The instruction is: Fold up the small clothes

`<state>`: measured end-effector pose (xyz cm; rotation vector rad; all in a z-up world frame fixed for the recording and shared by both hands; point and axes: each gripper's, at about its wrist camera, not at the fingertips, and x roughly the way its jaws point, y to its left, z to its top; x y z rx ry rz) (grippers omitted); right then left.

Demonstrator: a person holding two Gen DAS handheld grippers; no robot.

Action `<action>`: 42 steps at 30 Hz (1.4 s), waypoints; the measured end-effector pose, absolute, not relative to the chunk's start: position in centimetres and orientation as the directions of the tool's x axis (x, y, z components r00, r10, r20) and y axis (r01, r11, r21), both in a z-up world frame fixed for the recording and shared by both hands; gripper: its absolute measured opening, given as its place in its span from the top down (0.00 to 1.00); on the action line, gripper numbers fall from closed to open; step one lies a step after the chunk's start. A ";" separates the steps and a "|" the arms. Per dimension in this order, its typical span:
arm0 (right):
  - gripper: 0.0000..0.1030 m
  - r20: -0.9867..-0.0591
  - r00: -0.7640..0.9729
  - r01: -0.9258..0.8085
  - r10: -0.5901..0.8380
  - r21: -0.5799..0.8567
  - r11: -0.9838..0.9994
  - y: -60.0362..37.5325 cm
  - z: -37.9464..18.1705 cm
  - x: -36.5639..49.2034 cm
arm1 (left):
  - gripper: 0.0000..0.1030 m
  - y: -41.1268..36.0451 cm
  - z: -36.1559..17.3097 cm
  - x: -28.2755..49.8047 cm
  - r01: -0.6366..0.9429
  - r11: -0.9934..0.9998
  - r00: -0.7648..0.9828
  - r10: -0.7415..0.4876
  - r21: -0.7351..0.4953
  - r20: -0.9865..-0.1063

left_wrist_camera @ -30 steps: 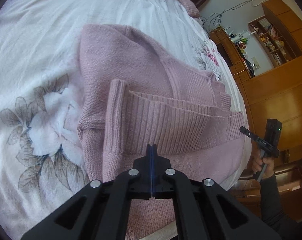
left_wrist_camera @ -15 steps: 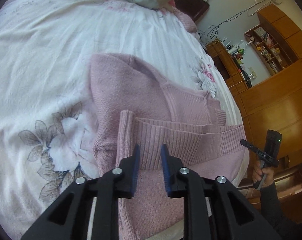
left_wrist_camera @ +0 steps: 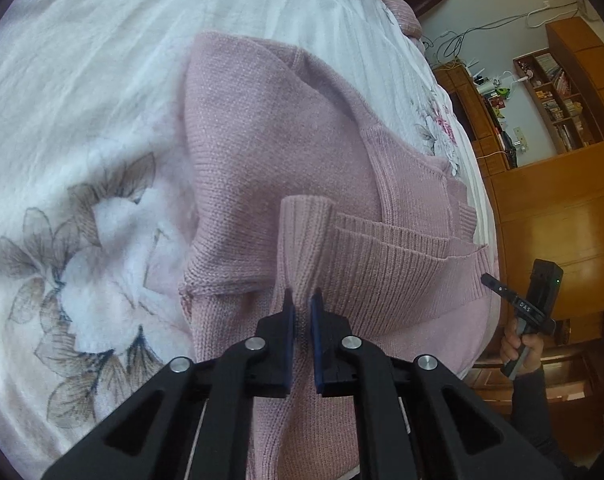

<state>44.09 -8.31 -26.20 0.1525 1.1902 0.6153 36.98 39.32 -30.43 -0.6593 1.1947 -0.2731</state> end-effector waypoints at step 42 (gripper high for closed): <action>0.92 -0.755 0.420 -0.309 0.504 0.404 0.861 -6.0 -21.2 55.5 | 0.95 45.7 -23.3 46.6 -0.096 0.678 0.615 -0.535 -0.729 -0.579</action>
